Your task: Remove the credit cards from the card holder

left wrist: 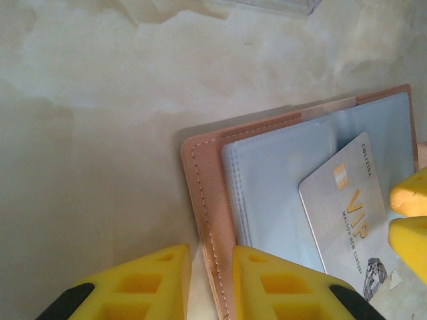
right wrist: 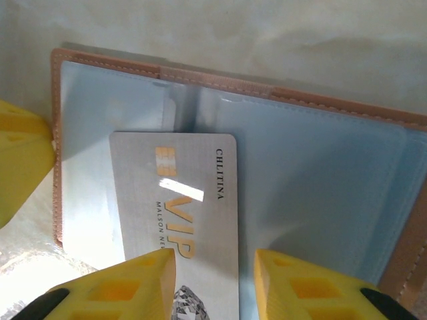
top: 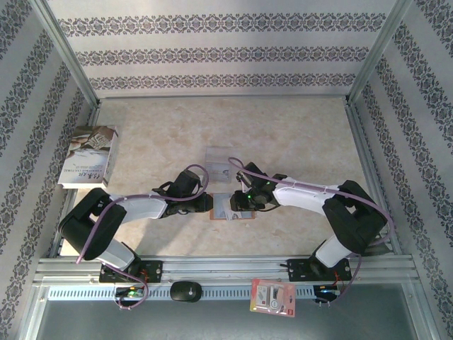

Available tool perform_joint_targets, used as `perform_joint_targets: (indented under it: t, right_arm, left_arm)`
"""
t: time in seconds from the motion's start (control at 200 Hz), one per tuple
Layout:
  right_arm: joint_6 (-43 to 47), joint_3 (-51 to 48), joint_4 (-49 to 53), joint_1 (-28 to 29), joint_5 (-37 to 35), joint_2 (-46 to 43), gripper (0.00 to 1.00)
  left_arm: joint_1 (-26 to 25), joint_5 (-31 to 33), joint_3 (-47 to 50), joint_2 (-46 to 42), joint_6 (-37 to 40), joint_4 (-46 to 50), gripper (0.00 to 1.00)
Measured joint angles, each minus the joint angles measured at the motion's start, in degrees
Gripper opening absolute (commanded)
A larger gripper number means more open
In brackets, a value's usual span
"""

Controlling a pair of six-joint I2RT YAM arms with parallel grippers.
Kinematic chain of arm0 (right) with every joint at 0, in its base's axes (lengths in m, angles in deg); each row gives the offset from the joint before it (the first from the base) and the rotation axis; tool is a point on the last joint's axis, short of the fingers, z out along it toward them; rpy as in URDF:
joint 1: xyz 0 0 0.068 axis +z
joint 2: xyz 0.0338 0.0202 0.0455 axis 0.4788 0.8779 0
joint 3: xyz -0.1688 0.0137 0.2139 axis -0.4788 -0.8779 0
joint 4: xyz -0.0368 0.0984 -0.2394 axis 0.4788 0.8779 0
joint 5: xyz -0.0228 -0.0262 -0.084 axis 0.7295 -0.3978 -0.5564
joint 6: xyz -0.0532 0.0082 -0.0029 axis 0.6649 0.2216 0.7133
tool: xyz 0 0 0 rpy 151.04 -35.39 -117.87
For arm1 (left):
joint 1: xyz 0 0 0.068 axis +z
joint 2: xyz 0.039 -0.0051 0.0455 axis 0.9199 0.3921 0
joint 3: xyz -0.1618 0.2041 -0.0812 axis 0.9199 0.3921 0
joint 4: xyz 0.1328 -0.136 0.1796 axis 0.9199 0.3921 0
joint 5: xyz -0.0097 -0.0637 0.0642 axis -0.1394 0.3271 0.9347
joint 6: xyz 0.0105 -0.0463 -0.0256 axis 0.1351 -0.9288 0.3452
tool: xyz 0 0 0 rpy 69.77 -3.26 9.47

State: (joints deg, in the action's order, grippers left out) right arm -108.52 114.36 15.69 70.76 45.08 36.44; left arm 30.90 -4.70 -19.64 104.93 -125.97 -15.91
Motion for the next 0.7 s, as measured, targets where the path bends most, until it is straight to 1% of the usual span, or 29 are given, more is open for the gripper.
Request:
perform_joint_targets:
  t: [0.155, 0.215, 0.28, 0.44, 0.585, 0.699]
  right_arm:
    - [0.59, 0.02, -0.02, 0.00, 0.00, 0.42, 0.36]
    - [0.68, 0.02, -0.07, 0.00, 0.00, 0.39, 0.37]
    - [0.81, 0.02, -0.07, 0.00, 0.00, 0.39, 0.37]
    - [0.83, 0.00, -0.59, -0.04, 0.02, 0.26, 0.37]
    - [0.83, -0.98, -2.03, -0.44, 0.24, -1.22, 0.37]
    - [0.81, -2.10, -3.04, -1.20, 0.68, -2.43, 0.36]
  left_arm:
    - [0.00, 0.46, 0.02, -4.33, 0.70, 4.11, 0.41]
    - [-0.02, 0.85, -0.02, -6.99, 1.29, 5.81, 0.44]
    - [-0.26, 1.38, -0.44, -9.25, 1.84, 7.67, 0.44]
    - [-3.04, 2.12, -3.69, -9.22, 3.06, 9.49, 0.34]
    - [-5.86, 2.10, -6.34, -5.35, 3.08, 9.29, 0.22]
    - [-7.04, 1.92, -7.13, -2.08, 2.97, 8.50, 0.17]
